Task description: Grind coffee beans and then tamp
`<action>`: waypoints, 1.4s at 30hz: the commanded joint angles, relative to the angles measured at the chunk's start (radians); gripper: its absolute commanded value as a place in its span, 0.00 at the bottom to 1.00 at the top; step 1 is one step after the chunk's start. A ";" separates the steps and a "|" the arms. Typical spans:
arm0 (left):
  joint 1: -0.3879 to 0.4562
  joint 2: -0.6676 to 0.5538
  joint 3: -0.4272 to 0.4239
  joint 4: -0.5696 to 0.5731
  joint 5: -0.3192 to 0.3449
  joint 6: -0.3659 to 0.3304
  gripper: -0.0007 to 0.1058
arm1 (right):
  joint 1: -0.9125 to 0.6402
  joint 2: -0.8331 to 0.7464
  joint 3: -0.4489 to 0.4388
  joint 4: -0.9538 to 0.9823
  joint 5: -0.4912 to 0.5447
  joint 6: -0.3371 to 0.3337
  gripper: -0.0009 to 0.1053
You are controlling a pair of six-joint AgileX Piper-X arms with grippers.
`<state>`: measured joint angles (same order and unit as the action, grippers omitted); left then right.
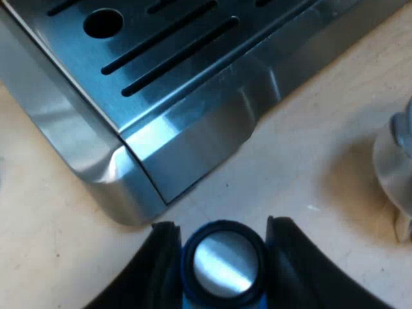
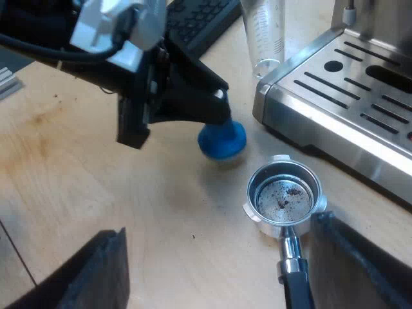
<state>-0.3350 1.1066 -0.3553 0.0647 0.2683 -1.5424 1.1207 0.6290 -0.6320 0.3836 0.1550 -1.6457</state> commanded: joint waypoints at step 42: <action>0.001 -0.050 -0.003 -0.083 0.021 -0.005 0.64 | 0.001 -0.007 0.013 -0.005 -0.003 -0.010 0.58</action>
<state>-0.3350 1.0539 -0.3553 -0.0108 0.2824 -1.5424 1.1207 0.6290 -0.6153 0.3854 0.1550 -1.6457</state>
